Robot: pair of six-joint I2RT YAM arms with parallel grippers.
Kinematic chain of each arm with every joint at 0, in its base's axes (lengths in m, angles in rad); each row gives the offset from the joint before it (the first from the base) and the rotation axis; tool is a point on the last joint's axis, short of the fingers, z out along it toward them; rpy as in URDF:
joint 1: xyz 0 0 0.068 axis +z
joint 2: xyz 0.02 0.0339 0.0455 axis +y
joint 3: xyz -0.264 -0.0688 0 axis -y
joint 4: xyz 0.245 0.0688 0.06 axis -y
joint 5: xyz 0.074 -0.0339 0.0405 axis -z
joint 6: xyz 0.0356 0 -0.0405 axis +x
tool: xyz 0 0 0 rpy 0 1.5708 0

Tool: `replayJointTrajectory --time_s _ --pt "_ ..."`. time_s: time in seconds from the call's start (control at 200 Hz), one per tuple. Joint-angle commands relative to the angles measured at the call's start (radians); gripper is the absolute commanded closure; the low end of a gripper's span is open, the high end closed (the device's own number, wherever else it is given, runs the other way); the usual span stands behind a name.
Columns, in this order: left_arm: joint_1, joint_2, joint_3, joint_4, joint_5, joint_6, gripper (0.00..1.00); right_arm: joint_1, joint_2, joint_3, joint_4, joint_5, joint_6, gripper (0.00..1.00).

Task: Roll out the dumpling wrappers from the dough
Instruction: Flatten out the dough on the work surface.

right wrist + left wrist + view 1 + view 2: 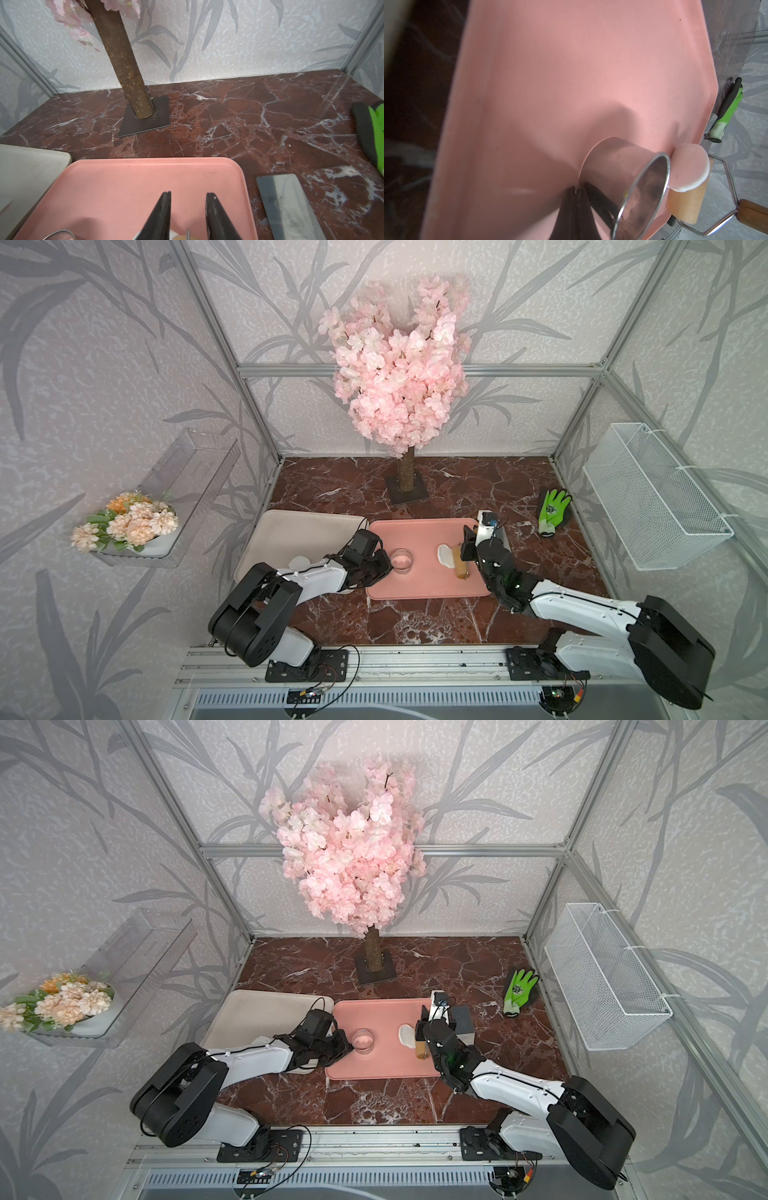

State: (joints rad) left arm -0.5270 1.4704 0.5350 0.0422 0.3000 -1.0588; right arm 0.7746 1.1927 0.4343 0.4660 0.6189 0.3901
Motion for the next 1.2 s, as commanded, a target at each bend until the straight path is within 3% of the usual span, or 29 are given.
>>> replayJointTrajectory --time_s 0.0,0.46,0.64,0.94,1.195 --pt "0.004 0.054 -0.035 -0.182 -0.049 0.013 1.0 -0.006 0.021 -0.04 -0.163 0.042 -0.025 1.0" --pt "0.005 0.054 -0.042 -0.176 -0.047 0.011 1.0 -0.006 -0.071 0.172 -0.183 -0.058 -0.165 1.0" --pt "0.005 0.053 -0.045 -0.17 -0.048 0.009 1.0 -0.006 -0.021 0.215 -0.105 -0.144 -0.19 1.0" --pt "0.005 0.059 -0.041 -0.176 -0.051 0.014 1.0 -0.02 0.201 0.086 0.242 -0.176 -0.16 1.0" --pt "0.004 0.045 -0.049 -0.173 -0.05 0.008 1.0 -0.005 0.247 -0.031 0.326 -0.216 -0.074 1.0"
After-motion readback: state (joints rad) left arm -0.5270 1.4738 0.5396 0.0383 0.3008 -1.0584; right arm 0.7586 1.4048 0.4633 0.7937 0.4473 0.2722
